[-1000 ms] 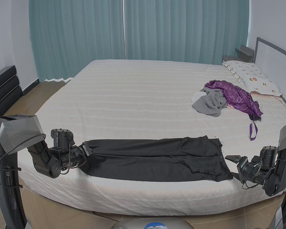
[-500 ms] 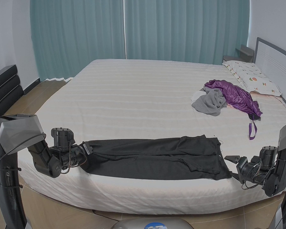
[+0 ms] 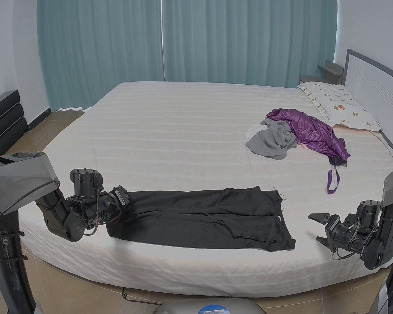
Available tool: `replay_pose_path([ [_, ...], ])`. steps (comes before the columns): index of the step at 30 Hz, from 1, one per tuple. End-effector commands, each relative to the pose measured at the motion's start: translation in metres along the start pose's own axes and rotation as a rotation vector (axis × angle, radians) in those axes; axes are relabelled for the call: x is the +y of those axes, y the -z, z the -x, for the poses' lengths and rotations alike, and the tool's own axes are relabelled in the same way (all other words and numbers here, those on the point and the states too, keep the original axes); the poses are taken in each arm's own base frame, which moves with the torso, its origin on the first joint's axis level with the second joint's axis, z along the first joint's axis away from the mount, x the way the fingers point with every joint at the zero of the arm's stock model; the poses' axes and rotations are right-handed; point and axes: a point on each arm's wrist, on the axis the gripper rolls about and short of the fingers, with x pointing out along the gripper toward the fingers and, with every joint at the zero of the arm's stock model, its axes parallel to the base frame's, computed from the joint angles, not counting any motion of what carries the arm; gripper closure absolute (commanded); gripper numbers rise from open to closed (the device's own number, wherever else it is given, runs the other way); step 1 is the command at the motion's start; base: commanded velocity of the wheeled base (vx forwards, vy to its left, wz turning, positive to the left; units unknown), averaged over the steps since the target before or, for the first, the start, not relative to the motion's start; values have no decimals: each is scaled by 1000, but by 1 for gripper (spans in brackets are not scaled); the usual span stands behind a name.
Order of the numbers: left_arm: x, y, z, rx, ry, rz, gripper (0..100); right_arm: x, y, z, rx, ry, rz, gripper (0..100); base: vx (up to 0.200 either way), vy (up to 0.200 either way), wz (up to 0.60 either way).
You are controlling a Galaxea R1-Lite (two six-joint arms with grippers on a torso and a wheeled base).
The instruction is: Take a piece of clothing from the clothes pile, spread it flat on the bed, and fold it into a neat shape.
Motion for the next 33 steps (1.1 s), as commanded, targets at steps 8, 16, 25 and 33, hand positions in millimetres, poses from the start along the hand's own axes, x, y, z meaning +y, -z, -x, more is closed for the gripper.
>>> replay_pose_path([
  [8,-28,-5,10,-44,49,-30,100,1,0,0,-5,-11,5,0,0,-200,0],
  [16,-52,8,8,-26,54,-63,100,2,1,0,-1,-12,8,0,0,-200,0],
  [25,-83,25,1,16,68,-105,100,2,1,0,0,-13,8,0,0,-200,0],
  [33,-105,40,-6,69,70,-139,100,3,1,0,-4,-17,12,0,0,-200,0],
])
